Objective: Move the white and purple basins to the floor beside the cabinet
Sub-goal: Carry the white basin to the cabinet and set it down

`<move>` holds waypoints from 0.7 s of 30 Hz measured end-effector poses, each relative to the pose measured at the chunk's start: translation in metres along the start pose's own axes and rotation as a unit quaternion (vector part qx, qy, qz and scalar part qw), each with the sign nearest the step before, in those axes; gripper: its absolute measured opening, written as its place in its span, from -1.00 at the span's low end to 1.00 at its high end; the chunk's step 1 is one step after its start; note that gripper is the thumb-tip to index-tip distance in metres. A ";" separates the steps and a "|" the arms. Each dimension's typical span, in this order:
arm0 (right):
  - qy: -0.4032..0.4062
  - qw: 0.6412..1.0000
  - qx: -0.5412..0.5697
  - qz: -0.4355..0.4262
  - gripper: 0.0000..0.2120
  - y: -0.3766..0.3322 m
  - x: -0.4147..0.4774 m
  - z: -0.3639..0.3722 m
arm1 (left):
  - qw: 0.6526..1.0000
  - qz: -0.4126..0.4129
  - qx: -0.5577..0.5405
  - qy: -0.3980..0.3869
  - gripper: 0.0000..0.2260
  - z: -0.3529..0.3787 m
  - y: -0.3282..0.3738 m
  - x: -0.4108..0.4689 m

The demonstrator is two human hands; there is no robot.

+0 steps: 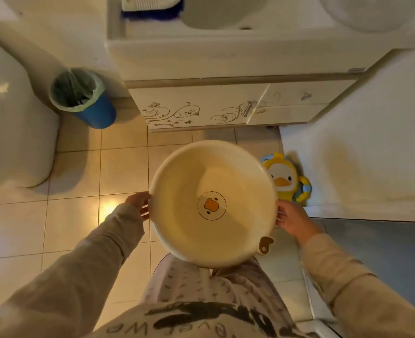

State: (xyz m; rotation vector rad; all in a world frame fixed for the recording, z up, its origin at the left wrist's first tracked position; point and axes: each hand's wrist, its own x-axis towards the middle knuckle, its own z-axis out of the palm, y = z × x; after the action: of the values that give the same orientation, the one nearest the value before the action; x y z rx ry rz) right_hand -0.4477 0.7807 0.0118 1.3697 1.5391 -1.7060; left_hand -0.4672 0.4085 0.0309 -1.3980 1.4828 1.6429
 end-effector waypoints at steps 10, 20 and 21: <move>-0.002 0.993 -0.111 0.045 -0.66 -0.020 0.058 0.023 | 0.998 -0.046 0.027 0.044 -0.90 0.021 -0.004 0.039; 0.050 0.970 -0.233 0.050 -0.67 0.030 0.212 0.028 | 0.989 -0.117 0.025 0.087 -0.84 0.069 -0.084 0.198; 0.049 0.969 -0.237 0.055 -0.67 0.039 0.234 0.029 | 0.989 -0.117 0.025 0.082 -0.84 0.074 -0.092 0.222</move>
State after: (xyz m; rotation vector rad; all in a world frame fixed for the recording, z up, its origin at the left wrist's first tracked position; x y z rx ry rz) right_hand -0.5179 0.8069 -0.2153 1.2673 1.7454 -1.1191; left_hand -0.4855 0.4463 -0.2169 -1.6439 1.3774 1.3660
